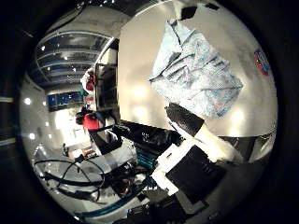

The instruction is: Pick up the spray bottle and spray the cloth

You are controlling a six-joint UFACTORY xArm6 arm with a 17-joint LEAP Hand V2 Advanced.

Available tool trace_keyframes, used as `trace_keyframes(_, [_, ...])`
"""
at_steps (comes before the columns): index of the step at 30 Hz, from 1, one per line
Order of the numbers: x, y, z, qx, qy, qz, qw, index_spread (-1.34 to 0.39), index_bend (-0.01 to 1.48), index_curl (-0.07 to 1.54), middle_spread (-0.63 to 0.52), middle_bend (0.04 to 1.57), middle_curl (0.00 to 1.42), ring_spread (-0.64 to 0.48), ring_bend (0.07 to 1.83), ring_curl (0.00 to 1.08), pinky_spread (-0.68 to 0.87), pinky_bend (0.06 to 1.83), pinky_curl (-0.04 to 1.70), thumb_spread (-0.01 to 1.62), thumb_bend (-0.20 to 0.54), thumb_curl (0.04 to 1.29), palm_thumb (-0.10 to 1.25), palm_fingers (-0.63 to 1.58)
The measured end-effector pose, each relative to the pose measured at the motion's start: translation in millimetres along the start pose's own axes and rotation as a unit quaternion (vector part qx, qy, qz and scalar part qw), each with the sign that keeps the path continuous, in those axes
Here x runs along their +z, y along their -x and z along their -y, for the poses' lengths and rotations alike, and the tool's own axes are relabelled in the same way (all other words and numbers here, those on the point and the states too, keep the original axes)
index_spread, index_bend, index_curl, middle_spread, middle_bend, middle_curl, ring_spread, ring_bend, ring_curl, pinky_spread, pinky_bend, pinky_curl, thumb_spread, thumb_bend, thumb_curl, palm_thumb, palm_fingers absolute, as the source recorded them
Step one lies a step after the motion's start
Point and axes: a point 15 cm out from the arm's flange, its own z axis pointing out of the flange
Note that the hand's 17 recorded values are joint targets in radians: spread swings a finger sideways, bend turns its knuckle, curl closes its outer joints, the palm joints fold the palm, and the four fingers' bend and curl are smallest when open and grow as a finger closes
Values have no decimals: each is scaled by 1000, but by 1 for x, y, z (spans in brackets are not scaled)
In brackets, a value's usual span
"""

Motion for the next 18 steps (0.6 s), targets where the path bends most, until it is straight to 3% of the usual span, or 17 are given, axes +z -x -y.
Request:
trace_keyframes(9, [-15, 13, 12, 9, -44, 47, 998, -402, 176, 367, -2, 200, 324, 121, 203, 203, 392, 198, 277, 1108, -19, 313, 705, 376])
trace_keyframes(18, [-75, -50, 52, 58, -146, 50, 986, -372, 163, 338, -12, 210, 342, 104, 217, 219, 389, 203, 282, 1108, -20, 313, 698, 371])
